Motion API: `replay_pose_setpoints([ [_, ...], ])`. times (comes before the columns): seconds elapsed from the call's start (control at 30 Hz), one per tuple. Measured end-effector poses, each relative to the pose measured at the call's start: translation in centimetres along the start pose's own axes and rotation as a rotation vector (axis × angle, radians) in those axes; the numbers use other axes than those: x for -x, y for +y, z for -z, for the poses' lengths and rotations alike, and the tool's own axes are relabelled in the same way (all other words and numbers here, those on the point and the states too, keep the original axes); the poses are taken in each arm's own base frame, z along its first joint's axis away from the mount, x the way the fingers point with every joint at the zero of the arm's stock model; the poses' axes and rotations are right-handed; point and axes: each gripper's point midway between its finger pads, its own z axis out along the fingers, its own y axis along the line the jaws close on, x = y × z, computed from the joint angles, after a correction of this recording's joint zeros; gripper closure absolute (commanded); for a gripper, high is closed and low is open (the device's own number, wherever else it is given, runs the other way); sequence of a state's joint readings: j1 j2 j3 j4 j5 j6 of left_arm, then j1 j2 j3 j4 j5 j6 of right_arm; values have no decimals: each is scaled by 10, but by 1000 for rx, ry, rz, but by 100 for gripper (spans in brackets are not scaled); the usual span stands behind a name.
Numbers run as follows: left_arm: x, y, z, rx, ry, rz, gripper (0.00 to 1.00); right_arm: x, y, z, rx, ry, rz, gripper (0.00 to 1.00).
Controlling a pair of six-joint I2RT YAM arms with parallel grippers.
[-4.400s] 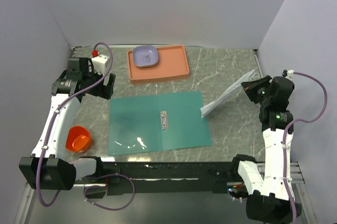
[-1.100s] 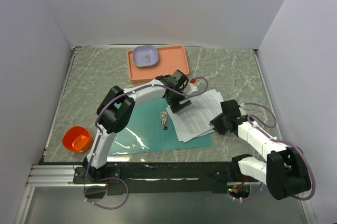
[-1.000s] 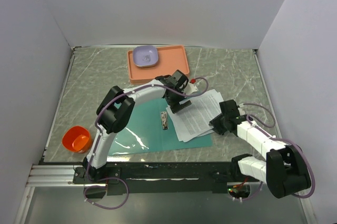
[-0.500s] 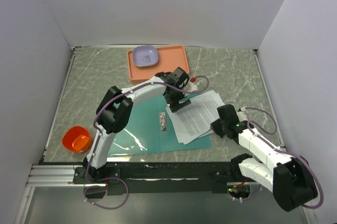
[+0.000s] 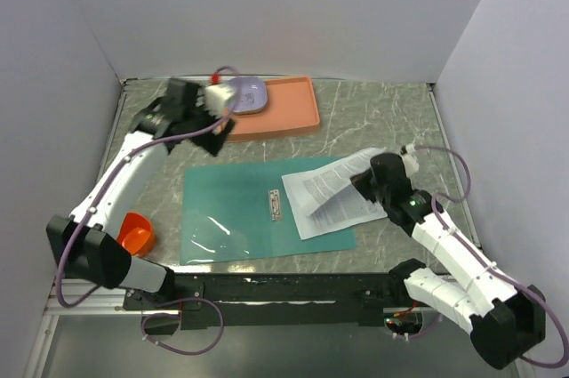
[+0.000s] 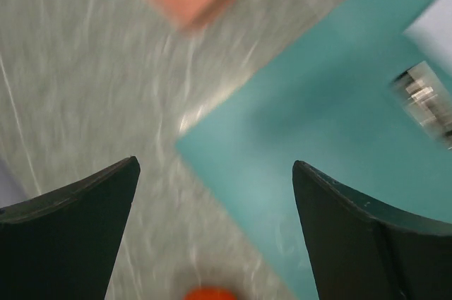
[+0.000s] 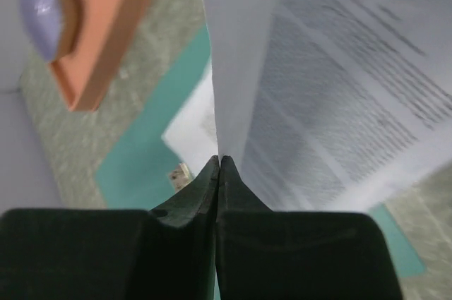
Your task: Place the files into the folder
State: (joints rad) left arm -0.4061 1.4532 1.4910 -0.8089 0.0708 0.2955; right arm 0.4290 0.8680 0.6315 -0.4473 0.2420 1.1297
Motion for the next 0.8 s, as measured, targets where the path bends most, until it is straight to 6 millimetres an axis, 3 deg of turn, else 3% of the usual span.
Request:
replay_pose_setpoints([
  [0.03,-25,20,2,46,32,46,4,2,15,3,31,7,34,100],
  [0.1,-80,39,0,88,137,124,4,4,54,11,122,22,104,100],
  [0.2,-141,35,-6,64,279,197,4,4,122,40,314,53,231,100],
  [0.27,-157,29,-4,39,317,225,4,0,163,70,471,72,313,100],
  [0.37,-150,30,1,41,279,225,4,-6,201,114,664,89,424,100],
  [0.47,-143,34,8,68,238,205,4,-12,209,137,768,102,515,100],
  [0.57,-152,38,9,105,230,184,4,-25,204,140,809,154,598,100],
  [0.67,-178,40,4,125,279,178,4,-46,192,127,805,230,664,100],
  [0.8,-217,39,1,124,366,182,4,-84,160,92,724,362,739,100],
])
